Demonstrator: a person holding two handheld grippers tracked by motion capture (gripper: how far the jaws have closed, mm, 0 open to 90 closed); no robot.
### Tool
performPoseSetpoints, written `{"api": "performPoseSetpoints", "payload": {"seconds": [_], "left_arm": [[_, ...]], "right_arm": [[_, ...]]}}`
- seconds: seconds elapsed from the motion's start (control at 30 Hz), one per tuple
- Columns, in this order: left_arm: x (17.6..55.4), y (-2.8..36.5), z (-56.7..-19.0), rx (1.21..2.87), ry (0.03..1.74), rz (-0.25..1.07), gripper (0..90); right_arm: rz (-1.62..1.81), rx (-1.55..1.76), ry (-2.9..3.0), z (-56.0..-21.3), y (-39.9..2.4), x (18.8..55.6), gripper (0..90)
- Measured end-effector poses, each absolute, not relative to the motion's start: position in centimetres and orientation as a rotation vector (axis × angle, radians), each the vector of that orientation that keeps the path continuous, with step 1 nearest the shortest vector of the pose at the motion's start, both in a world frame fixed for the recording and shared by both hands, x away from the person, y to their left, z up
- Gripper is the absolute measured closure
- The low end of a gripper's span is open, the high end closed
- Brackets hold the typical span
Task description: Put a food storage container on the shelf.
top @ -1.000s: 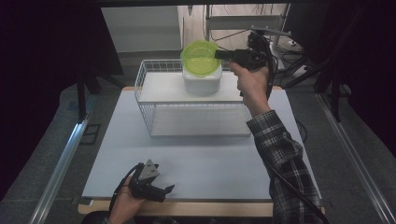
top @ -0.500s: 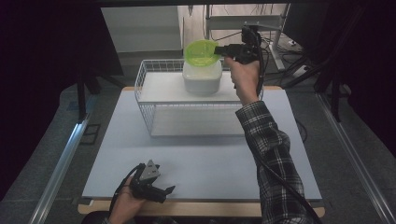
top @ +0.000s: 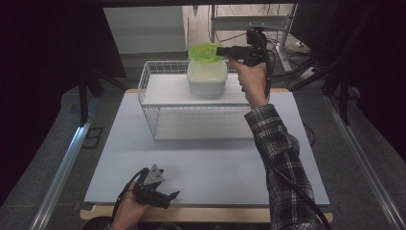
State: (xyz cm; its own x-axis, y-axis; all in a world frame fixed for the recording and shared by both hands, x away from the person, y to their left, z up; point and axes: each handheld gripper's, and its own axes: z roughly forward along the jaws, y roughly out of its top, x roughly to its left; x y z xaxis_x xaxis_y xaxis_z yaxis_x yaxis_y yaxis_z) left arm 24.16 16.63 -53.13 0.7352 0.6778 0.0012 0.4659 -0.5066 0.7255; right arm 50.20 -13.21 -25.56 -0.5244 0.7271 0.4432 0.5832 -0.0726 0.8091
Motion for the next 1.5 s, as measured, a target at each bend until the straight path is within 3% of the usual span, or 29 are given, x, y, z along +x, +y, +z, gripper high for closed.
{"api": "performPoseSetpoints", "payload": {"seconds": [0.17, 0.63, 0.87, 1.3, 1.5], "left_arm": [[24.2, 16.6, -53.1, 2.2, 0.859, 0.371, 5.3], [24.3, 16.8, -53.1, 2.173, 0.877, 0.366, 4.2], [24.3, 16.9, -53.1, 2.159, 0.887, 0.37, 3.6], [24.3, 16.9, -53.2, 2.162, 0.886, 0.375, 3.1], [24.3, 17.0, -53.2, 2.159, 0.885, 0.376, 3.1]], "right_arm": [[1.674, 1.329, 2.088, -26.0, -14.1, 48.1, 26.0], [1.584, 1.046, 2.2, -31.6, -16.9, 40.6, 15.1], [1.501, 0.979, 2.258, -36.4, -17.5, 37.4, 9.6], [1.215, 1.008, 2.413, -49.3, -21.2, 32.3, 4.3], [1.078, 0.972, 2.494, -50.8, -20.5, 31.7, 4.3]]}}
